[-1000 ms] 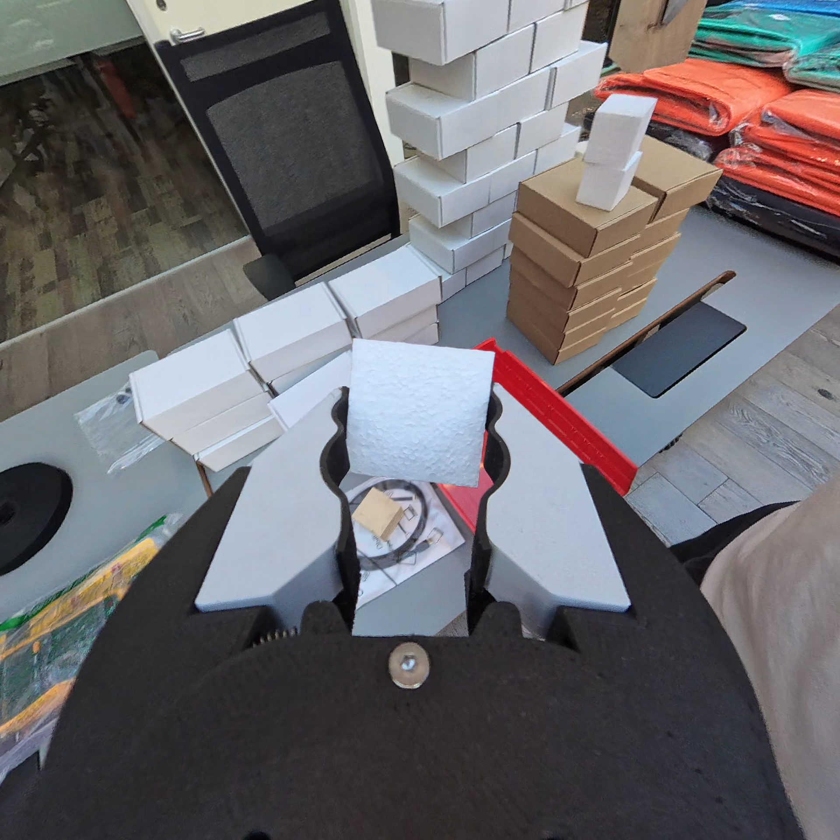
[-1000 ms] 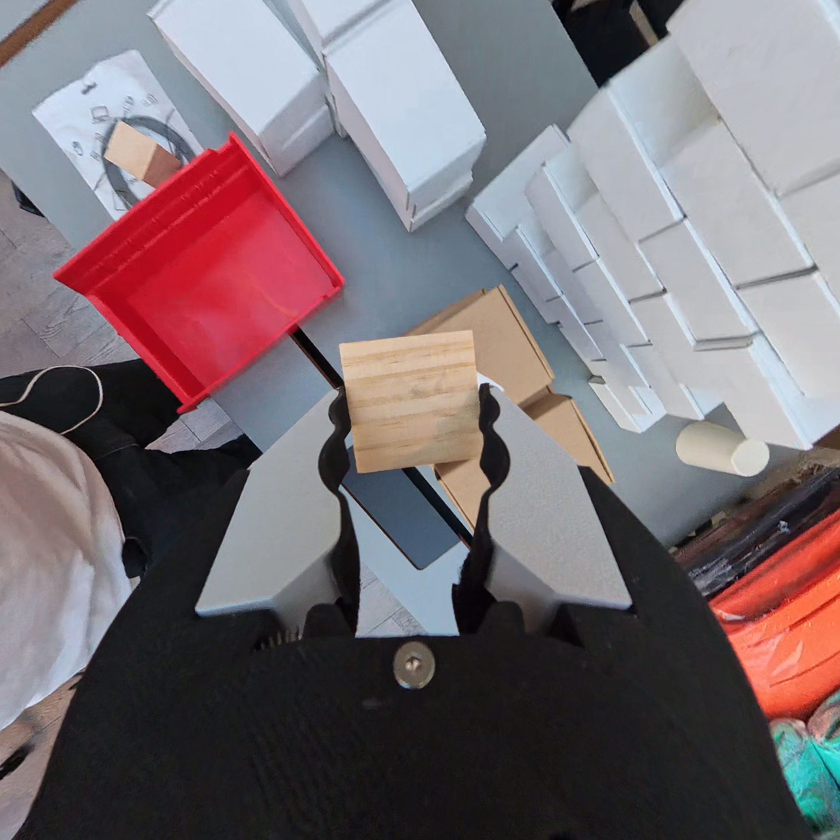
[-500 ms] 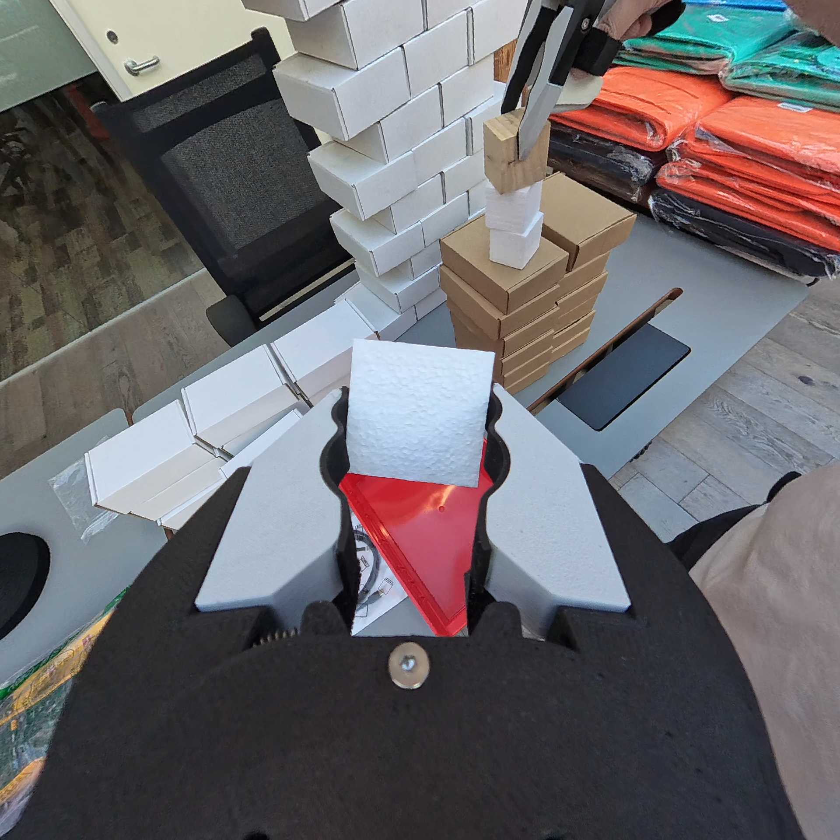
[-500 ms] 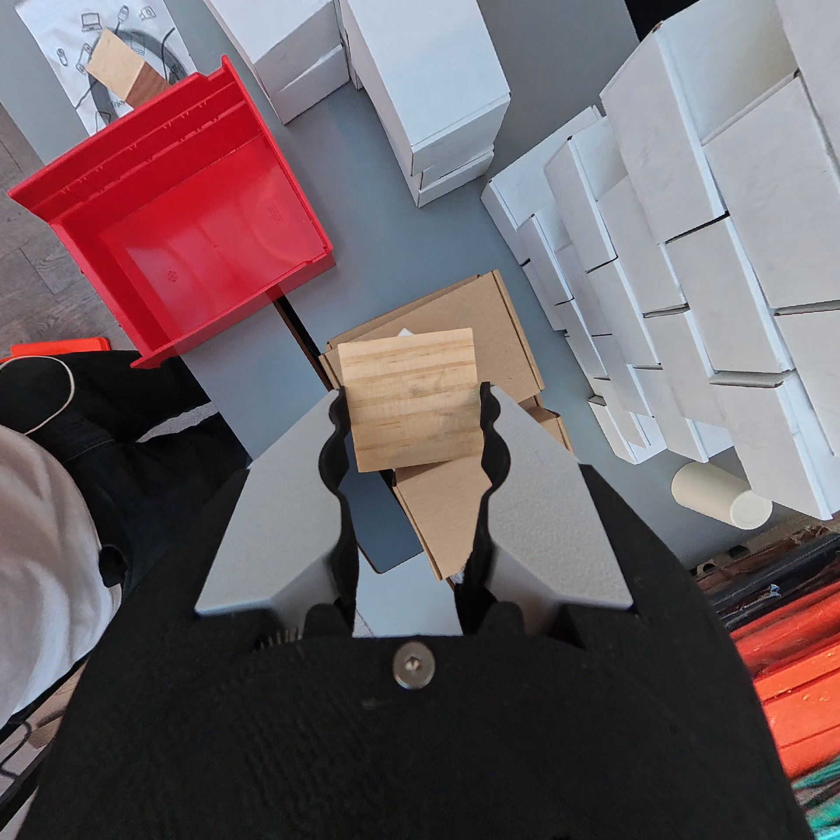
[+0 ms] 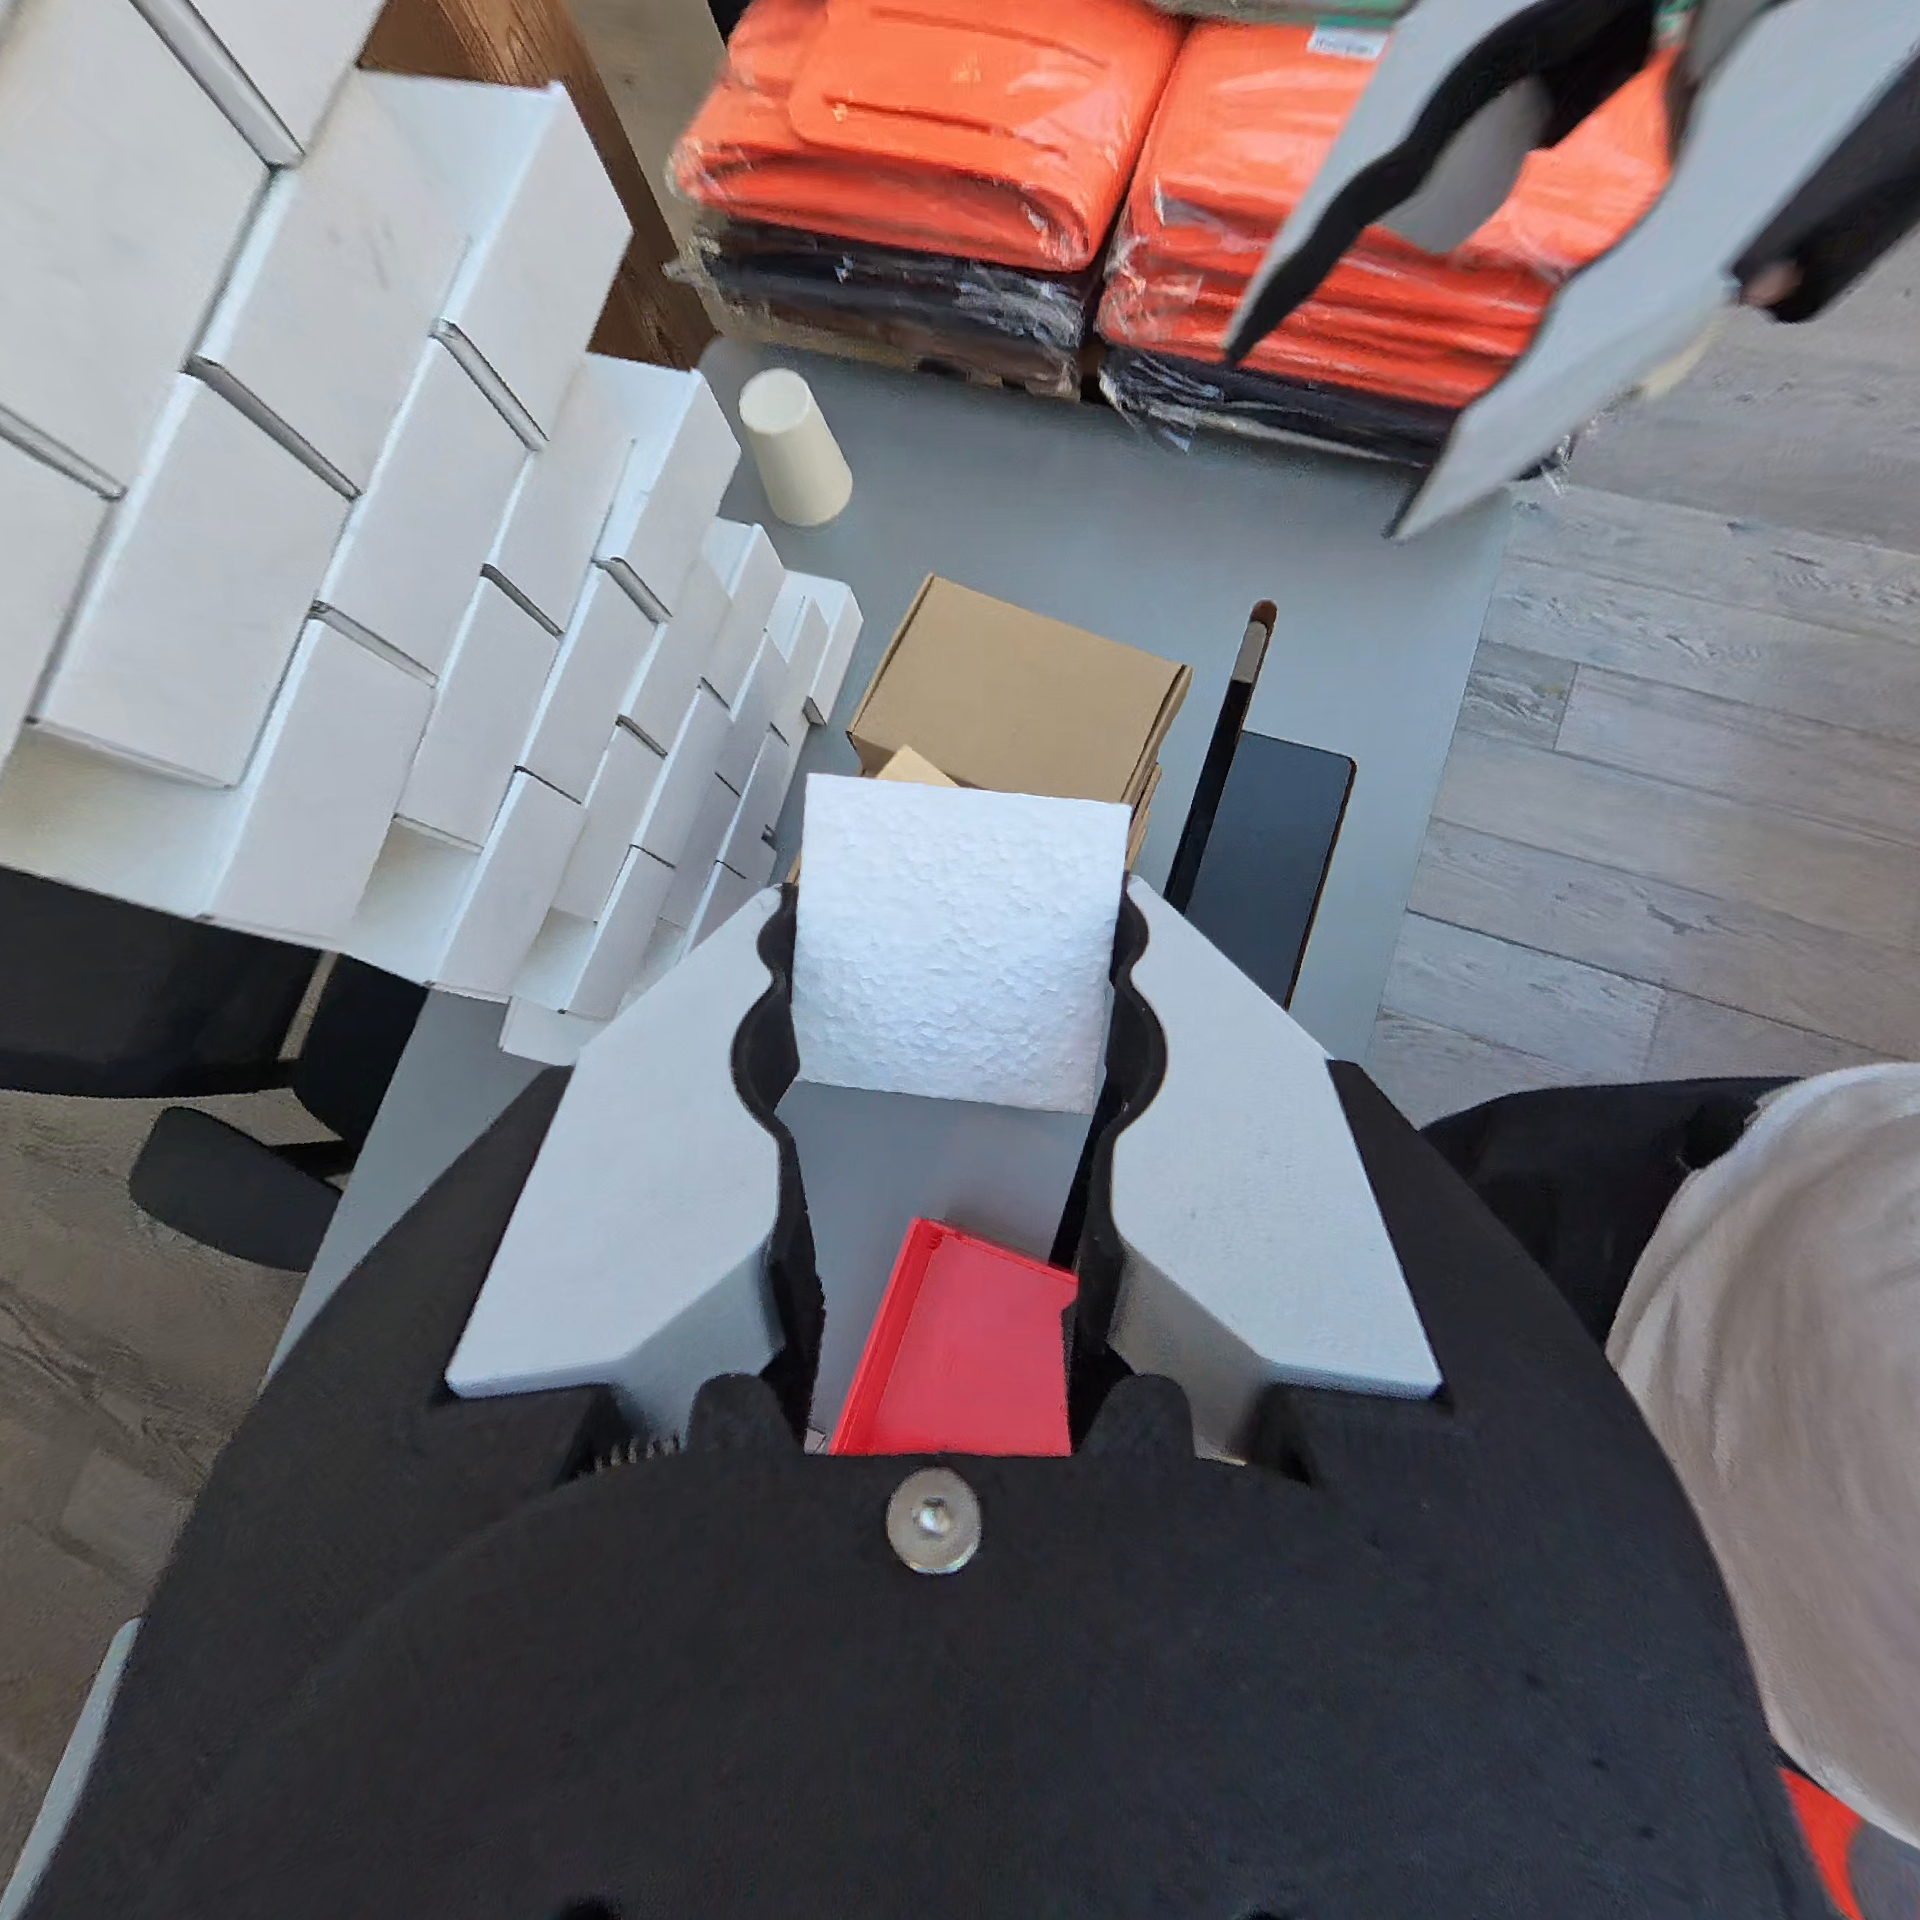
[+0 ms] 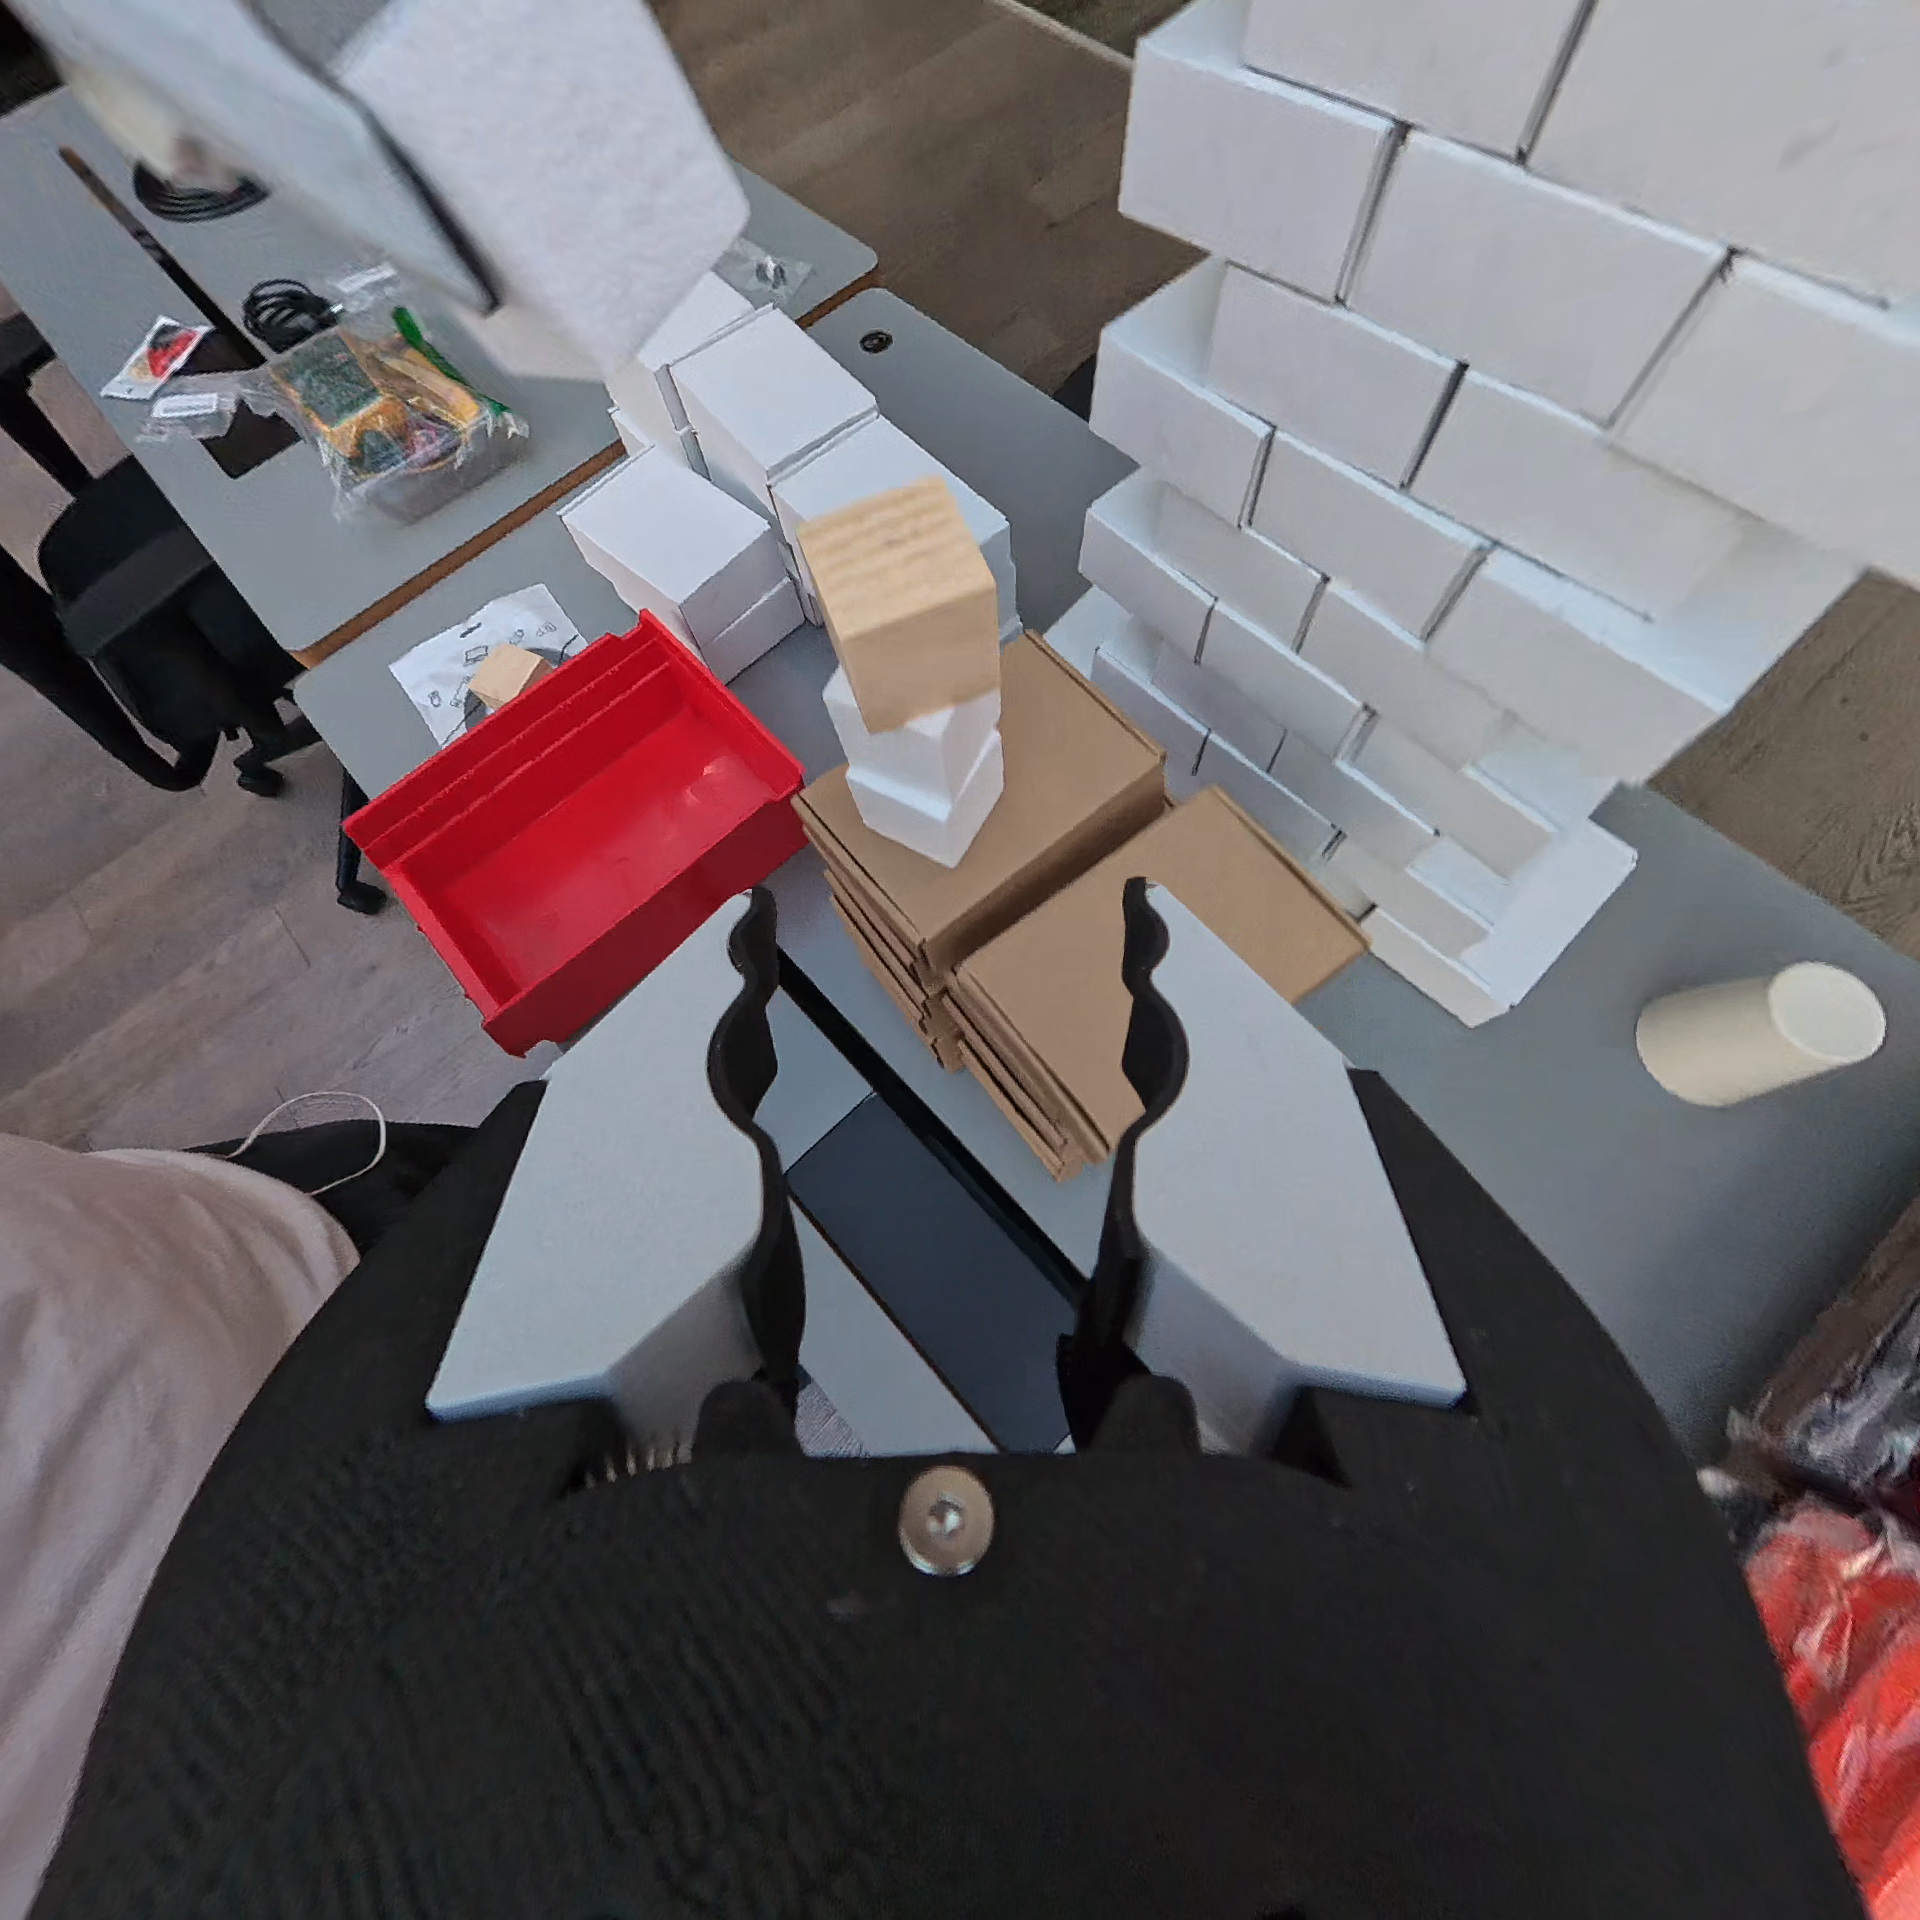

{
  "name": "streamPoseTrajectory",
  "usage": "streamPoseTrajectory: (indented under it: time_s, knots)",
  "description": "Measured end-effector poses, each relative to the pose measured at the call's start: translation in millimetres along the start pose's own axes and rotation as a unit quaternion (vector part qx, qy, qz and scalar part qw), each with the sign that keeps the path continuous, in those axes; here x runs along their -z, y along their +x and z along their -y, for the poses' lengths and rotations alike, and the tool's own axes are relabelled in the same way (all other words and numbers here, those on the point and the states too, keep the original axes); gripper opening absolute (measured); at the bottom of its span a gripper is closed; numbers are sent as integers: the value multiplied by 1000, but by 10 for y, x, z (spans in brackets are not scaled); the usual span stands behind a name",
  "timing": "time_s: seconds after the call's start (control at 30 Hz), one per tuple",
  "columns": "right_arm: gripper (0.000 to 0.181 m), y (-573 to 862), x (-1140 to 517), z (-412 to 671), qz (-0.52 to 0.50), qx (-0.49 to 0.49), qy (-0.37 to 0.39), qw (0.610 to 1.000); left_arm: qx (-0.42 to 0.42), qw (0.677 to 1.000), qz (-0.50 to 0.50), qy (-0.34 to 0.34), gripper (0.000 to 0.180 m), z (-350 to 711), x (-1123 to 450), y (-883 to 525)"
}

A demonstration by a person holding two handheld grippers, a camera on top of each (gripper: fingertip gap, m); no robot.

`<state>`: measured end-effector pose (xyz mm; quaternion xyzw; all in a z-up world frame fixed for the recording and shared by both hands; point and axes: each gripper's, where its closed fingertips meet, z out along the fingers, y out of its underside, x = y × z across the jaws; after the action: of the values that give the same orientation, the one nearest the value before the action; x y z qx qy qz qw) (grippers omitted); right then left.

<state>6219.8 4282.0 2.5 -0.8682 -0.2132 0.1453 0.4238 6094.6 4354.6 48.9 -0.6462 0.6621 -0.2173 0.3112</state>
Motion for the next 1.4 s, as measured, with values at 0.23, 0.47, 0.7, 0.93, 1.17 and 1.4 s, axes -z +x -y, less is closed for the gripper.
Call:
streamPoseTrajectory:
  time_s: [0.23, 0.47, 0.7, 0.93, 1.17, 1.4]
  knots:
    - [65, 137, 492, -1010, -37, -101, -16, 994, -17, 992, -35, -117, 58, -35, -714, -151]
    - [63, 90, 486, -1516, -20, -175, -12, 984, -16, 988, -54, -145, 59, -209, -979, -167]
    - [62, 36, 386, -1404, -14, -169, -8, 986, -17, 995, -27, -90, 89, -9, -709, -249]
    - [62, -264, 358, -896, -22, -84, 77, 993, 99, 983, 128, 86, 86, -1027, 489, -581]
    - [62, -878, 62, -341, -41, 47, 50, 997, 279, 920, 228, -154, 89, -4988, 668, -316]
    - [62, -1796, -661, 417, -13, 105, 16, 994, 113, 962, 116, -221, 86, -6178, -102, -76]
